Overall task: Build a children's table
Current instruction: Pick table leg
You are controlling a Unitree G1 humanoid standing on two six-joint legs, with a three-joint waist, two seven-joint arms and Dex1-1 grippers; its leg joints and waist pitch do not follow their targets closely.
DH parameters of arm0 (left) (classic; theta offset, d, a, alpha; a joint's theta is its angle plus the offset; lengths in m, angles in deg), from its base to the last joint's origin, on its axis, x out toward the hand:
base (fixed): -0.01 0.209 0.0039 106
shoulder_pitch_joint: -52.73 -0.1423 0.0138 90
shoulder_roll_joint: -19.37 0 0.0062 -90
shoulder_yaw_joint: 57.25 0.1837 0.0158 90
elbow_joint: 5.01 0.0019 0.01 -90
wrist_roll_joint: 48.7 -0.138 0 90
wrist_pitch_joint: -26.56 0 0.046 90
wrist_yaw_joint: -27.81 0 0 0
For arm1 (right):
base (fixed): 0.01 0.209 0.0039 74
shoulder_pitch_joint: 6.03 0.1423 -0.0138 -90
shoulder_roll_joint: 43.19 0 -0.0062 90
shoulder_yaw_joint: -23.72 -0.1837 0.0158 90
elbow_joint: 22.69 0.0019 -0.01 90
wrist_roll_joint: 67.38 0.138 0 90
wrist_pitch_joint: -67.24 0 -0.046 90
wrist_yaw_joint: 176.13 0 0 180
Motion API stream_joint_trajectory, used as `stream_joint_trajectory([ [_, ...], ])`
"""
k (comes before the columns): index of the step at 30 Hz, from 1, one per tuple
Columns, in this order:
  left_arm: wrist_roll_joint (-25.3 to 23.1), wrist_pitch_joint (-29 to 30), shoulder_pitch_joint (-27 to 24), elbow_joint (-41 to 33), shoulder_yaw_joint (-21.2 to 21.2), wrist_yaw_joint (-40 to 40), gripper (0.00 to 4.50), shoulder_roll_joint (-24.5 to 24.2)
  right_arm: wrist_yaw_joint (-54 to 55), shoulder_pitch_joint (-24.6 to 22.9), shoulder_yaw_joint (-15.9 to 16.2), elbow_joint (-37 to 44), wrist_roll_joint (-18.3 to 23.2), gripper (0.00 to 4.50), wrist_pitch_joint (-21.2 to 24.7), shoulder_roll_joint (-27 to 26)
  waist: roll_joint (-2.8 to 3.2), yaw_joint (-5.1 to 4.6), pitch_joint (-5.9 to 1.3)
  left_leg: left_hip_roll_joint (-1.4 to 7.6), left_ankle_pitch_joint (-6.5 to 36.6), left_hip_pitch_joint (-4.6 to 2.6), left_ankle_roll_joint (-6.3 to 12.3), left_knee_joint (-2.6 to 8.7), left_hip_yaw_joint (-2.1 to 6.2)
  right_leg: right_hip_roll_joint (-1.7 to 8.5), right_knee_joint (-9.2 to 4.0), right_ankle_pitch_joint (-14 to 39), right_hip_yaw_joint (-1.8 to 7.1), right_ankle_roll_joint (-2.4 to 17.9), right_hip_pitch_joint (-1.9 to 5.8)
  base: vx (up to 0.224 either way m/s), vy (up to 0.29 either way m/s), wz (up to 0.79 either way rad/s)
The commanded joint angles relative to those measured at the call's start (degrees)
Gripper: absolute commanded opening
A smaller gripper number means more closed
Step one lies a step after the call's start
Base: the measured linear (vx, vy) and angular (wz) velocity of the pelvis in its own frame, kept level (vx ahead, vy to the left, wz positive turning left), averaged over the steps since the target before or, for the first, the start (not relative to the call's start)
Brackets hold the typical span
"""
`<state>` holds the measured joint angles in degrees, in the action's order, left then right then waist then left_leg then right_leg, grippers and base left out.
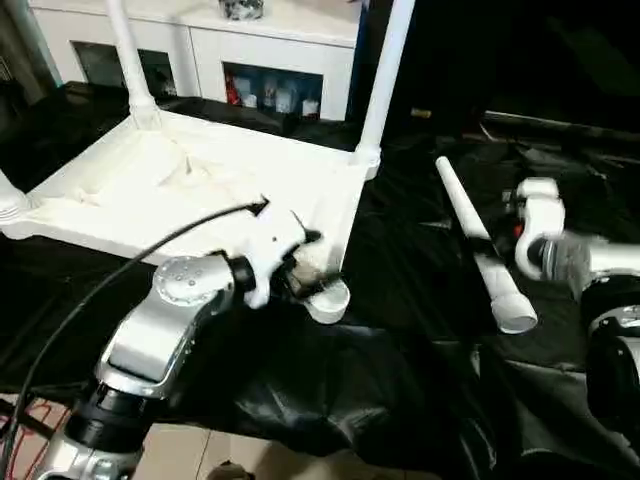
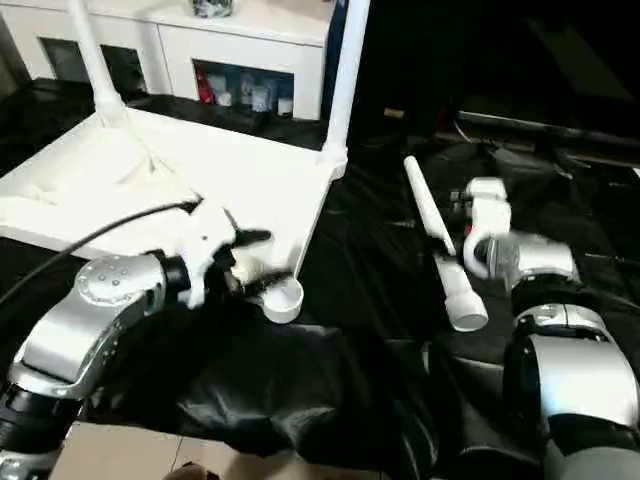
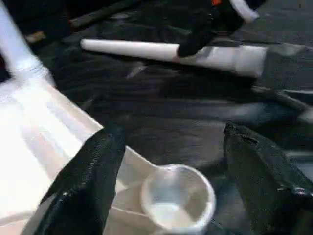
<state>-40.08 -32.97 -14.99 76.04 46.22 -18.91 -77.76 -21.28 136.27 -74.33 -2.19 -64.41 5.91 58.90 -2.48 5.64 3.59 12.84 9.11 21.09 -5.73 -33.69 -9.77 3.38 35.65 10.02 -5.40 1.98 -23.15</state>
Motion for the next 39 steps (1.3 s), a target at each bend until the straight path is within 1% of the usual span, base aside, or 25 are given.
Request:
stream_joint_trajectory([
  [1,1.0,1.6,-0.3,-1.4,0.5,-1.1,3.9,-0.5,1.3,1.3,0.8,-0.7,-1.2,4.5,0.6,0.6,0.35,0.27,-4.13,0.15,13.2,-0.49,-0.67,2.86,-0.29,4.02,-4.48,15.3,2.66,10.0,3.08,0.0,0.0,0.0],
  [2,1.1,1.9,-0.3,-1.7,0.6,-1.5,3.99,-0.9,1.0,1.4,1.2,-1.1,-1.6,4.5,1.2,0.7,0.45,0.28,-4.09,0.18,13.9,-0.61,-0.83,2.86,-0.28,4.02,-4.6,16.3,2.65,9.7,2.98,0.0,0.0,0.0],
  [3,1.3,2.3,-0.3,-1.9,0.5,-1.8,4.24,-1.2,-0.9,1.8,2.1,-1.9,-2.2,4.5,2.4,0.6,0.36,0.21,-4.02,0.15,14.6,-0.59,-0.88,2.87,-0.27,3.92,-4.69,17.3,2.59,9.3,2.97,0.0,0.0,0.0],
  [6,1.4,2.7,-0.3,-2.3,0.6,-2.0,4.33,-1.6,-3.4,2.4,3.5,-3.1,-3.2,4.13,3.8,0.6,0.5,0.21,-3.89,0.2,15.6,-0.57,-0.86,2.83,-0.23,3.98,-4.87,19.4,2.56,8.8,2.85,0.0,0.0,0.0],
  [7,1.4,2.7,-0.3,-2.3,0.6,-2.0,4.42,-1.6,-3.4,2.4,3.5,-3.1,-3.2,4.03,3.8,0.6,0.19,0.21,-3.9,0.2,15.7,-0.56,-0.85,2.8,-0.27,3.97,-4.9,19.8,2.54,8.7,2.82,0.0,0.0,0.0],
  [8,1.5,2.9,-0.3,-2.5,0.7,-2.0,4.48,-1.7,-3.9,2.5,3.9,-3.6,-3.6,3.91,4.1,0.6,0.33,0.28,-3.84,0.17,15.9,-0.61,-0.89,2.79,-0.23,4.02,-4.98,20.7,2.55,8.4,2.78,0.0,0.0,0.0],
  [9,1.2,3.2,-0.4,-2.8,1.2,-2.1,4.5,-2.2,-5.0,2.7,4.8,-4.3,-4.3,3.82,4.9,0.7,-0.08,0.29,-3.84,0.21,15.8,-0.6,-0.79,2.78,-0.19,4.1,-4.88,21.6,2.49,8.0,2.77,0.0,0.0,0.0],
  [12,1.5,4.1,-0.7,-3.7,1.5,-2.4,4.5,-2.8,-5.9,2.7,5.3,-5.0,-4.9,3.58,5.7,0.9,0.12,0.41,-3.87,0.26,15.2,-0.58,-0.72,2.79,-0.22,4.14,-4.97,21.7,2.58,7.7,2.68,0.0,0.0,0.0],
  [13,1.8,4.3,-0.7,-4.0,1.5,-2.5,4.5,-2.9,-6.2,2.7,5.3,-5.2,-4.9,3.47,5.9,0.9,-0.03,0.42,-3.93,0.33,14.6,-0.52,-0.76,2.8,-0.2,4.17,-4.8,21.0,2.59,7.9,2.74,0.0,0.0,0.0],
  [15,2.1,5.0,-0.8,-4.6,1.6,-2.7,4.5,-3.0,-6.8,2.6,4.6,-5.5,-4.2,3.31,6.8,1.1,0.03,0.43,-3.86,0.28,14.6,-0.44,-0.79,2.77,-0.25,4.12,-4.84,20.7,2.62,7.9,2.73,0.0,0.0,0.0],
  [16,2.3,5.4,-0.8,-4.9,1.7,-2.9,4.5,-3.0,-6.9,2.5,4.7,-5.6,-4.2,3.31,6.9,1.2,-0.4,0.47,-3.89,0.28,14.2,-0.44,-0.69,2.78,-0.28,4.1,-4.69,20.6,2.59,7.9,2.8,0.0,0.0,0.0],
  [17,2.4,5.7,-0.8,-5.0,1.7,-3.0,4.5,-3.1,-7.0,2.4,4.8,-5.7,-4.2,3.12,7.0,1.2,-0.25,0.6,-3.9,0.28,14.1,-0.41,-0.65,2.78,-0.26,4.17,-4.7,20.7,2.58,7.9,2.81,0.0,0.0,0.0],
  [22,2.9,6.4,-0.9,-5.6,1.9,-3.2,4.5,-3.6,-6.6,1.7,4.3,-6.4,-4.2,2.78,6.8,1.3,-0.08,0.87,-3.91,0.28,14.5,-0.53,-0.93,2.78,-0.3,4.12,-4.78,20.7,2.63,7.7,2.63,0.0,0.0,0.0],
  [23,3.2,6.5,-0.8,-5.7,1.7,-3.3,4.5,-3.8,-6.2,1.4,3.9,-6.6,-3.9,2.65,6.6,1.4,0.2,0.92,-3.9,0.27,14.7,-0.55,-1.05,2.79,-0.25,4.12,-4.73,20.7,2.62,7.8,2.63,0.0,0.0,0.0],
  [24,3.3,6.6,-0.7,-5.8,1.6,-3.3,4.5,-3.9,-5.9,1.4,3.2,-6.6,-3.3,2.65,6.5,1.5,0.0,0.86,-3.9,0.24,15.0,-0.56,-1.1,2.79,-0.28,4.06,-4.85,20.9,2.6,7.6,2.63,0.0,0.0,0.0],
  [26,3.5,6.5,-0.3,-5.2,1.1,-3.4,4.5,-3.8,-5.3,1.3,1.5,-6.5,-1.9,2.51,5.9,1.9,0.39,0.86,-3.88,0.24,15.3,-0.58,-1.22,2.81,-0.21,4.05,-4.87,20.9,2.59,7.5,2.61,0.0,0.0,0.0],
  [27,3.5,6.5,-0.3,-5.2,1.1,-3.4,4.5,-3.8,-5.3,1.3,1.5,-6.5,-1.9,2.35,5.9,1.9,0.25,0.81,-3.88,0.21,15.5,-0.61,-1.2,2.81,-0.25,4.01,-4.95,21.0,2.56,7.4,2.61,0.0,0.0,0.0],
  [28,3.7,6.4,0.1,-4.6,0.9,-3.5,4.5,-3.7,-5.0,1.4,0.1,-6.4,-0.6,2.35,5.8,2.2,0.45,0.86,-3.93,0.17,15.5,-0.6,-1.22,2.77,-0.21,4.05,-4.9,21.1,2.56,7.4,2.66,0.0,0.0,0.0],
  [31,3.9,6.0,0.5,-4.0,0.5,-3.4,4.5,-3.2,-4.8,1.3,-1.1,-6.2,0.5,2.01,5.4,2.4,0.28,0.88,-3.99,0.18,15.1,-0.52,-1.07,2.74,-0.24,3.98,-4.83,20.4,2.51,7.7,2.71,0.0,0.0,0.0],
  [32,4.3,4.8,1.1,-2.8,-0.3,-2.7,4.5,-2.0,-5.1,1.1,-2.3,-5.7,1.7,2.01,4.9,2.4,0.92,0.92,-3.98,0.15,15.2,-0.56,-1.15,2.72,-0.21,3.97,-4.81,20.2,2.55,7.8,2.68,0.0,0.0,0.0],
  [34,4.7,3.9,1.7,-1.7,-1.1,-1.8,4.5,-0.9,-5.8,0.8,-3.0,-5.2,2.5,1.91,4.4,2.3,0.6,0.89,-4.16,0.18,14.7,-0.46,-0.93,2.65,-0.24,3.88,-4.75,18.4,2.5,8.3,2.89,0.0,0.0,0.0],
  [36,5.1,2.5,2.9,0.0,-2.4,-0.1,4.5,0.8,-7.6,0.4,-4.5,-4.1,4.0,1.88,3.7,2.2,0.86,0.89,-4.1,0.08,14.9,-0.43,-0.65,2.58,-0.3,3.78,-4.73,17.9,2.48,8.7,2.89,0.0,0.0,0.0],
  [37,5.1,2.3,3.0,0.3,-2.6,0.2,4.5,1.1,-7.9,0.3,-4.7,-3.9,4.3,1.87,3.6,2.2,0.75,0.99,-4.18,0.09,14.6,-0.45,-0.45,2.55,-0.31,3.83,-4.8,18.0,2.45,8.6,2.95,0.0,0.0,0.0],
  [38,5.3,1.8,3.6,1.0,-3.2,0.8,4.5,1.8,-8.5,0.1,-5.4,-3.3,4.9,1.87,3.5,2.1,0.93,1.01,-4.2,0.1,14.5,-0.41,-0.39,2.55,-0.29,3.82,-4.73,17.9,2.47,8.7,2.98,0.0,0.0,0.0],
  [39,5.9,1.1,4.8,2.4,-4.7,2.3,4.5,3.3,-9.2,-0.9,-6.4,-1.8,6.1,1.87,3.3,2.0,1.49,1.03,-4.19,0.06,14.5,-0.39,-0.28,2.5,-0.33,3.77,-4.86,17.2,2.5,8.9,3.0,0.0,0.0,0.0],
])
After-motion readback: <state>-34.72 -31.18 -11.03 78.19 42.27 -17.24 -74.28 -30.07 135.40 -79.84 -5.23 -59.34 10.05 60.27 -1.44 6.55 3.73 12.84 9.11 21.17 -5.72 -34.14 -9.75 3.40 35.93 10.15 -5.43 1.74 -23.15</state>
